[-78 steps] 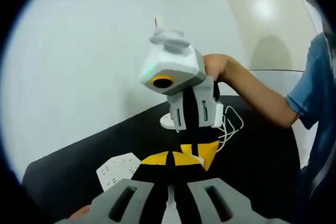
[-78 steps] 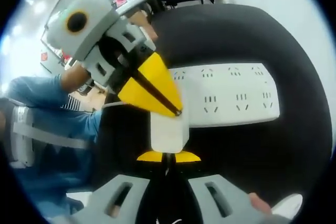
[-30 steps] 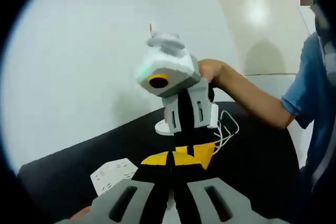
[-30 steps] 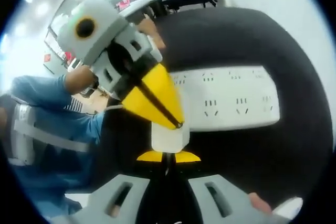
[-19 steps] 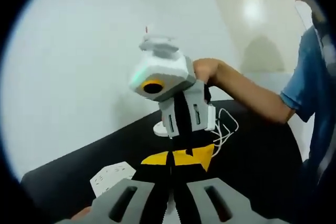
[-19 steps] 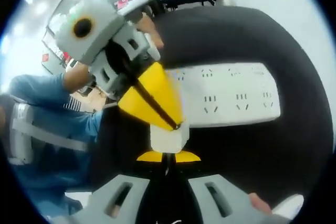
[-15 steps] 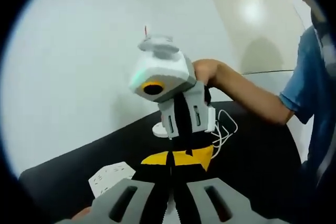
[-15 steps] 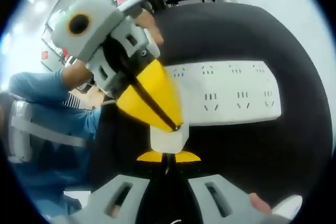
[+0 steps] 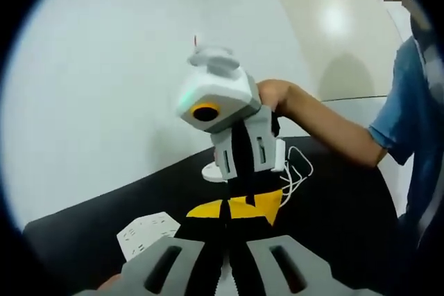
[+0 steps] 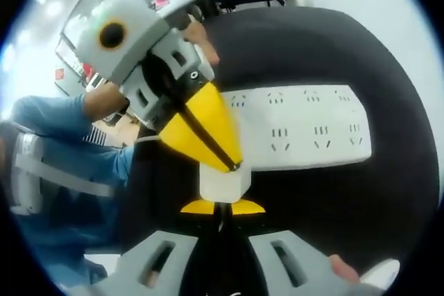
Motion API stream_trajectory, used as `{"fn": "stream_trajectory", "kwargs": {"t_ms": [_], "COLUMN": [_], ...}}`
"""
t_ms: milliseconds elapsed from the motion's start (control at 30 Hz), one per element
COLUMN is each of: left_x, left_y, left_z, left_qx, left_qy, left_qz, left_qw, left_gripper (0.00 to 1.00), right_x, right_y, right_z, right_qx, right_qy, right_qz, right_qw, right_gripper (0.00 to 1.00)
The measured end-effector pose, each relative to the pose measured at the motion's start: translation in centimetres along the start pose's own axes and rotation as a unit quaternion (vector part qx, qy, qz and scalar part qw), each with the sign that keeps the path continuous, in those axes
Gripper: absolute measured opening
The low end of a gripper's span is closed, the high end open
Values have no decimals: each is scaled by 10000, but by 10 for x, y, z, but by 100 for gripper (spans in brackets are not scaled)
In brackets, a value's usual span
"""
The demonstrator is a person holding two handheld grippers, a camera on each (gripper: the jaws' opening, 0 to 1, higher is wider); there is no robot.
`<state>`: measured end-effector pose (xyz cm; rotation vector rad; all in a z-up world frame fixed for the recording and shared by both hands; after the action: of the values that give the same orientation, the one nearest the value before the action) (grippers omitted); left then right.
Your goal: Insert the desk lamp plug into the socket, turn on the power strip switch, turn on the lamp switch, then turn off the lamp switch, turn off the power strip switch, and remove the plug from the socket.
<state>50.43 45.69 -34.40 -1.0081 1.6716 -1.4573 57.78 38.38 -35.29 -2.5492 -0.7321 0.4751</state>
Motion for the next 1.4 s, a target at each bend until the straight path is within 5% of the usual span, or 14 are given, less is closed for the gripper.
{"fn": "stream_trajectory", "kwargs": {"t_ms": [567,700,1000,1400], "left_x": [1,-5,-15,-19], "left_y": [1,0,-13,10], "left_z": [0,-5,-37,-68], "left_qx": [214,325,468,124], "left_qy": [-60,-139,-465,-742], "left_qz": [-62,-403,-460,-628], "left_qw": [9997,9986,9968,9952], "left_gripper": [0,1,17,36], "right_x": [-7,-9,-11,-10], "right_y": [2,2,9,6], "right_z": [2,2,-13,-38], "right_qx": [-103,-147,-293,-123], "right_qy": [67,162,569,1069], "right_qz": [-136,-288,-541,-894], "right_qw": [9998,9993,9965,9902], "right_gripper": [7,9,21,29]}}
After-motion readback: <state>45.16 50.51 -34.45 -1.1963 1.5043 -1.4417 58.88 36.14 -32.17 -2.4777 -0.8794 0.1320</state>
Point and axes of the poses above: the point that each gripper's makers call its tool centre point, and the gripper's own axes: z roughly forward along the fingers, x roughly to its right, y roughly out of its underside, the point moved 7 cm from there along -z, roughly backward along the fingers, and after that the axes turned 9 degrees about -z, right-handed, at the moved point
